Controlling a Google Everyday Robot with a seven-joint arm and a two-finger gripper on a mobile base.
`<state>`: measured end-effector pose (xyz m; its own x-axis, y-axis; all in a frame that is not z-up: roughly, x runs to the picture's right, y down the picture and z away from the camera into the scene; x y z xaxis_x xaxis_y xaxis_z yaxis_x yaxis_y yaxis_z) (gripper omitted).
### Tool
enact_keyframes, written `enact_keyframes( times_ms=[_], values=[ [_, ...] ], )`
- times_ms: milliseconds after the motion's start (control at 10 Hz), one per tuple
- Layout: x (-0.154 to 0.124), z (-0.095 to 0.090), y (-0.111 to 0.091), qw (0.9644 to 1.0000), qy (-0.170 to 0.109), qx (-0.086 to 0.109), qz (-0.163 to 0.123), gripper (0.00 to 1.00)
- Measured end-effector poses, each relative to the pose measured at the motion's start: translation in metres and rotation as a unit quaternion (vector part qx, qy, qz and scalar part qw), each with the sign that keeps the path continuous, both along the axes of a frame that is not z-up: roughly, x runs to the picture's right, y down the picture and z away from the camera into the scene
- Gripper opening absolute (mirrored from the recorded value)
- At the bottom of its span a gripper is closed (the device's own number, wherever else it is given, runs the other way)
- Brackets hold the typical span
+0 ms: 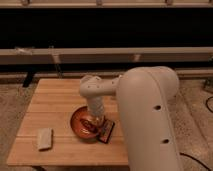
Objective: Push the ceramic bowl across the table
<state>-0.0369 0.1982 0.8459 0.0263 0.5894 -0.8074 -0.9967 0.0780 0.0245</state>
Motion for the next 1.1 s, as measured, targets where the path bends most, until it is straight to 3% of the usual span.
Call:
enact_keyframes(
  times_ms=[300,600,1100],
  values=[
    [0.065,-0.014,0.006,0.9981,0.035,0.014,0.049,0.0],
    [0.118,-0.027,0.007,0.9921,0.068,0.03,0.101,0.0],
    [0.147,-0.032,0.001,0.9848,0.098,0.045,0.136,0.0]
  ],
)
